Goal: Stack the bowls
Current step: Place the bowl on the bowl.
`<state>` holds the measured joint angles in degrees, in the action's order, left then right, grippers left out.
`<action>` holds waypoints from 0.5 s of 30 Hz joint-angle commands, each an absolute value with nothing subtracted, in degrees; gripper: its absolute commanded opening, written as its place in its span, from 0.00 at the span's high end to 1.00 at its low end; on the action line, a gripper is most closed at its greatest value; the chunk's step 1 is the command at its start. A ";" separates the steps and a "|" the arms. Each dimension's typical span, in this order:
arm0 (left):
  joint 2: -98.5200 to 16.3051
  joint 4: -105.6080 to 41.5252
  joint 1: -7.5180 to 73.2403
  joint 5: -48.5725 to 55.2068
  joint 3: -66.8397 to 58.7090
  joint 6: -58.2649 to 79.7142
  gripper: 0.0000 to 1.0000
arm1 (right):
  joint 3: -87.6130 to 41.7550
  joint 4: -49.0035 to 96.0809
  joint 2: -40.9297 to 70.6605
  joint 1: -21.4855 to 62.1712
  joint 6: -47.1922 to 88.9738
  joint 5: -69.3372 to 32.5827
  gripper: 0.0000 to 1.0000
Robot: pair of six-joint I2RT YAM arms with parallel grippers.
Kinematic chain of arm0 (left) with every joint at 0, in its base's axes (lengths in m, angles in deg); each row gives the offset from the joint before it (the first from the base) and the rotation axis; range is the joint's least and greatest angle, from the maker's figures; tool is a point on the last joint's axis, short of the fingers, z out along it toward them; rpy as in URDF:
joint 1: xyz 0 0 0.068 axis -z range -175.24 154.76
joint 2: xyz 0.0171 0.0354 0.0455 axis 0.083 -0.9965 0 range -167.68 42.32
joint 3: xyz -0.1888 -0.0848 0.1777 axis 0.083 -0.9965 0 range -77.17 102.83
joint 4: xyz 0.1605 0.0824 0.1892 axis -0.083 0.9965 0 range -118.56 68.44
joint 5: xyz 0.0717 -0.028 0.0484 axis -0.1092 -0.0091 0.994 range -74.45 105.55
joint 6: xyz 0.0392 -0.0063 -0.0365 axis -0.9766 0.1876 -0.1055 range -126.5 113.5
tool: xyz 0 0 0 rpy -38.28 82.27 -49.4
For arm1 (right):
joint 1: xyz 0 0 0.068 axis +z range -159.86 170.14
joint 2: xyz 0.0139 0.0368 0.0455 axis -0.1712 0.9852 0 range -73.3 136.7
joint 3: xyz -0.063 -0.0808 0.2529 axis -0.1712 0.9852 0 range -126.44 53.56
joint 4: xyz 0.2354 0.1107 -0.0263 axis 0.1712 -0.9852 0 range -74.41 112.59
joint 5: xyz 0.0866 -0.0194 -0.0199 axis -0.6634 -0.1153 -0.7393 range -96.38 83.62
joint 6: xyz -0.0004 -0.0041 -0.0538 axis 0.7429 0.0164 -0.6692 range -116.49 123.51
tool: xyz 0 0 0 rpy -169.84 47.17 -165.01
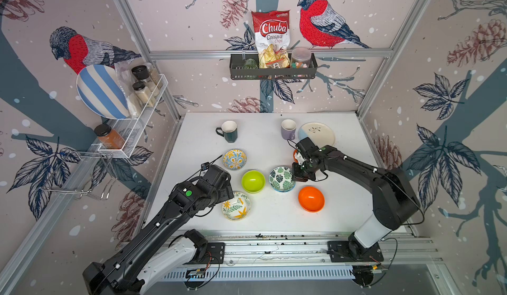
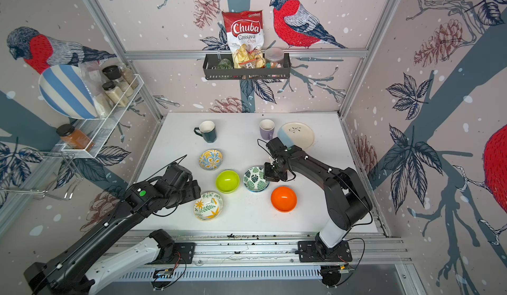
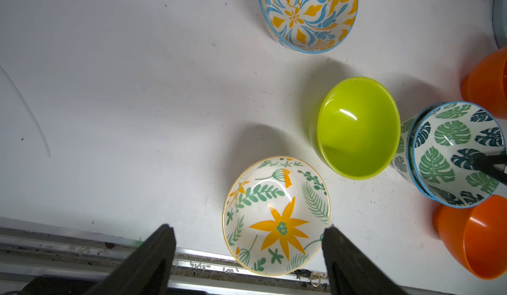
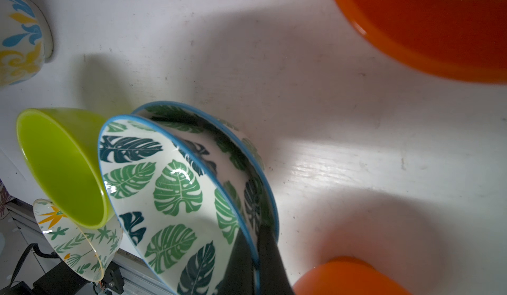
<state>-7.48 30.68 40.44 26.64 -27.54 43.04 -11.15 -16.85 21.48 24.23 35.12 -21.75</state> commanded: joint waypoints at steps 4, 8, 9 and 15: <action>-7.86 30.24 40.01 26.28 -27.99 42.68 0.14 | -11.50 -16.19 21.97 24.33 34.70 -21.68 0.91; -7.54 30.41 40.01 26.19 -28.03 42.47 0.14 | -11.60 -16.34 21.97 24.38 34.50 -22.02 0.75; -7.40 30.37 40.01 26.18 -28.09 42.44 0.14 | -11.61 -16.47 21.97 24.27 34.40 -22.32 0.72; -7.33 30.39 40.01 26.08 -27.63 42.08 0.14 | -12.73 -18.35 20.97 24.36 33.85 -21.30 0.65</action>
<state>-7.37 30.38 40.23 26.07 -28.05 42.93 -12.13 -16.55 21.77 24.23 34.84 -22.15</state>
